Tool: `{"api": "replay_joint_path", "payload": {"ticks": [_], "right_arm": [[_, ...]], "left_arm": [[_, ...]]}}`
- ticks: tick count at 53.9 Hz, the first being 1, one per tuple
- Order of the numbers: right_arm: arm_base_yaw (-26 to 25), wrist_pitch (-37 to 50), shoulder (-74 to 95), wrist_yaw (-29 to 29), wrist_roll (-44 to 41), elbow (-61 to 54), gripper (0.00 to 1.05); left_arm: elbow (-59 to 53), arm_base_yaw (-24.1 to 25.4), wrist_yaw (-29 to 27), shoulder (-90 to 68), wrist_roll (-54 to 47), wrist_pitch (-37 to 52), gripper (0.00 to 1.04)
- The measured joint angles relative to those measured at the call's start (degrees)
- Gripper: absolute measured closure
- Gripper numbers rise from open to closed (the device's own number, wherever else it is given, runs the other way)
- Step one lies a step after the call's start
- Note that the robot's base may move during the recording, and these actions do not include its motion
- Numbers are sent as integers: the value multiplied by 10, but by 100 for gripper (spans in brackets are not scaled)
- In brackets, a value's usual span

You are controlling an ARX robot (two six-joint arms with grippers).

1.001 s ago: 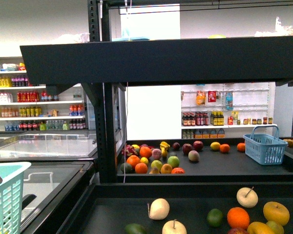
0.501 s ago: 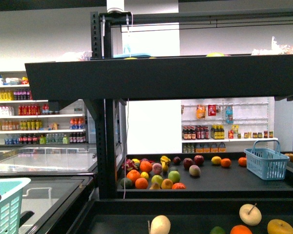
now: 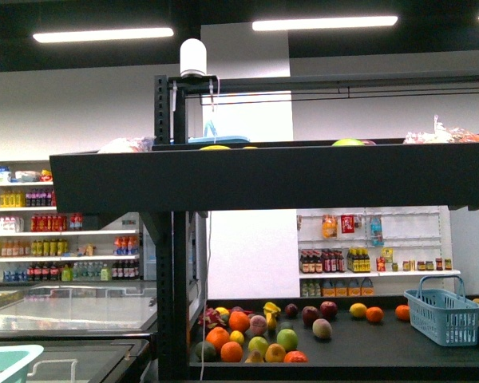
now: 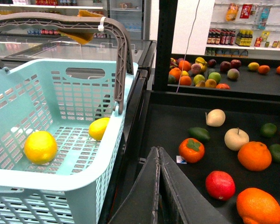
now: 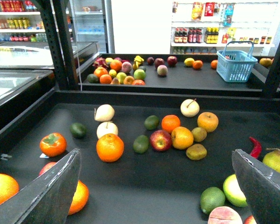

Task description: Pick lemon from shelf

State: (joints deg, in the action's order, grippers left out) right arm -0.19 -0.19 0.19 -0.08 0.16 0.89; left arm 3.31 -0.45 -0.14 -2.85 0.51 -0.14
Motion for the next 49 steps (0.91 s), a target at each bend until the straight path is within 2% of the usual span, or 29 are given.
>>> {"api": "replay_joint_path", "payload": {"ticks": [21, 35, 41, 42, 49], "right_arm": [[0, 0, 0, -1, 0, 0, 8], [0, 0, 0, -1, 0, 0, 8], [0, 0, 0, 0, 0, 0, 8], [0, 0, 0, -1, 0, 0, 8], [0, 0, 0, -1, 0, 0, 8]], "left_arm": [[-25, 2, 1, 25, 0, 0, 102], [-25, 2, 1, 25, 0, 0, 55], [-25, 2, 1, 25, 0, 0, 30], [-25, 2, 1, 25, 0, 0, 30], [-25, 2, 1, 25, -1, 0, 6]]}}
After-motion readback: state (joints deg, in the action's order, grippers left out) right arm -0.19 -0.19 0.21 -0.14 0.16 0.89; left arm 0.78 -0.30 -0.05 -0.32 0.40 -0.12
